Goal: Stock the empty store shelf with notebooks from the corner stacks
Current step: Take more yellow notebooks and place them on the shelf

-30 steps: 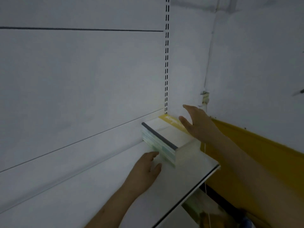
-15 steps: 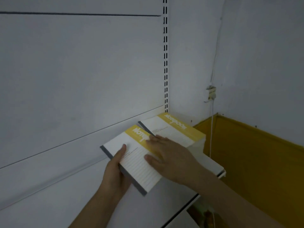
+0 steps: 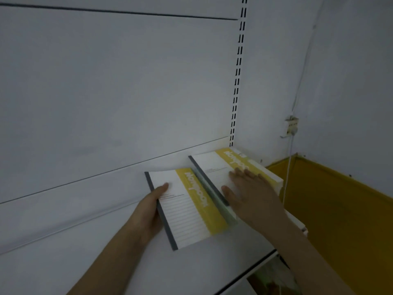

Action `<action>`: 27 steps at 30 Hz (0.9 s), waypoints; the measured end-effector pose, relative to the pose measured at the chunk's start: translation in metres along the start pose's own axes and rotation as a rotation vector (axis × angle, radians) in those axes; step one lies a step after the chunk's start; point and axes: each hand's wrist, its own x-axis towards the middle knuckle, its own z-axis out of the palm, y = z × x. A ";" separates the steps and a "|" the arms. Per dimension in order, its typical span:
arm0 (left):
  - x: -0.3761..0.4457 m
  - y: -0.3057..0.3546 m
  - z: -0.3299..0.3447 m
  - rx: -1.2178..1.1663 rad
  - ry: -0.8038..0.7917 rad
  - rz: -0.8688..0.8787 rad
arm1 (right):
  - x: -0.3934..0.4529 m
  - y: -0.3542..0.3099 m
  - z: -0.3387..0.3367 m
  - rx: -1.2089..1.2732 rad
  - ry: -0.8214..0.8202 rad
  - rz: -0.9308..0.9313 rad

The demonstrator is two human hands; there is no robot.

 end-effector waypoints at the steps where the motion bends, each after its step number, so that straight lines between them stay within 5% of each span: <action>1: 0.001 -0.002 0.002 -0.026 -0.012 0.000 | -0.005 -0.010 0.001 0.019 -0.004 -0.041; 7: -0.005 -0.008 0.011 -0.010 -0.065 0.024 | -0.034 -0.058 0.024 0.052 0.153 -0.246; 11: -0.008 -0.011 0.011 -0.025 -0.049 0.047 | -0.030 -0.049 0.029 -0.002 0.256 -0.197; 16: -0.010 -0.012 0.009 -0.039 -0.040 0.050 | -0.022 -0.033 0.028 -0.229 0.131 -0.108; 22: -0.008 -0.009 0.009 -0.120 -0.002 0.071 | -0.026 -0.035 0.012 0.039 0.285 -0.269; 27: -0.004 -0.006 0.009 -0.215 -0.080 0.123 | -0.054 -0.076 0.026 0.002 0.170 -0.514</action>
